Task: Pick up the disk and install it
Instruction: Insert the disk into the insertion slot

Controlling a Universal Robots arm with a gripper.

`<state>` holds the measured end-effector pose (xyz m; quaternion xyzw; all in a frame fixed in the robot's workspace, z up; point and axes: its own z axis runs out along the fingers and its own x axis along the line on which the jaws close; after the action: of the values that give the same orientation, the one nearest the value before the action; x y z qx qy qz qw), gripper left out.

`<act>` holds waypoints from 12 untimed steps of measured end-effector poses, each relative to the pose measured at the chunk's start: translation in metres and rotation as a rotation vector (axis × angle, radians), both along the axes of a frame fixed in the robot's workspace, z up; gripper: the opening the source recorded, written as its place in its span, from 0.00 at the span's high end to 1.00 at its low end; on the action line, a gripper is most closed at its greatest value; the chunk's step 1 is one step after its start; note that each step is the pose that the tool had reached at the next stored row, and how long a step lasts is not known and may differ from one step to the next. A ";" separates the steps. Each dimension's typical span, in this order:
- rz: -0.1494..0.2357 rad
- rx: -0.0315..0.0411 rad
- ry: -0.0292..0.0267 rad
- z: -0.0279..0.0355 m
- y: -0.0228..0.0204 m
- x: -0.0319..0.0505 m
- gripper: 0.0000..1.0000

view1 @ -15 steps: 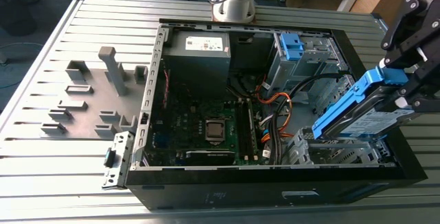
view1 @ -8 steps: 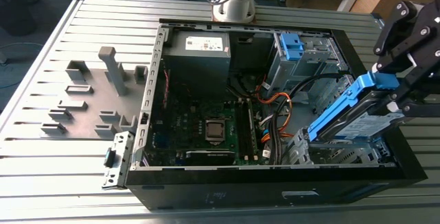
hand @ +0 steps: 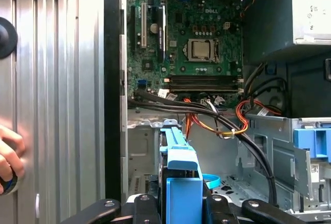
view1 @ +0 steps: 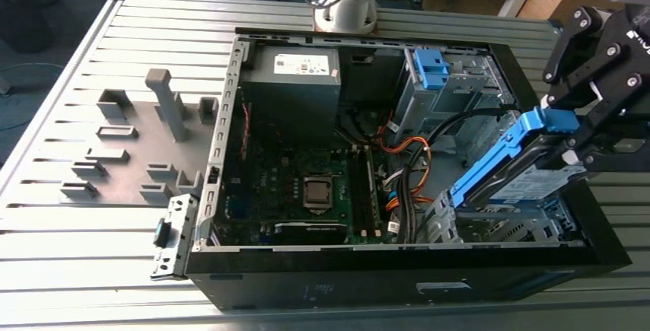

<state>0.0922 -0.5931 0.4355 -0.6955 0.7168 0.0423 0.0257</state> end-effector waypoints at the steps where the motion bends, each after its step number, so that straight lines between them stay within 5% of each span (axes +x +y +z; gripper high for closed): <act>1: 0.005 0.0000 0.0000 -0.0008 0.0011 0.0000 0.64; 12: 0.015 -0.0079 0.0000 -0.0118 0.0036 -0.0015 0.64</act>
<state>0.0907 -0.5895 0.4237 -0.7010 0.7117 0.0396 0.0227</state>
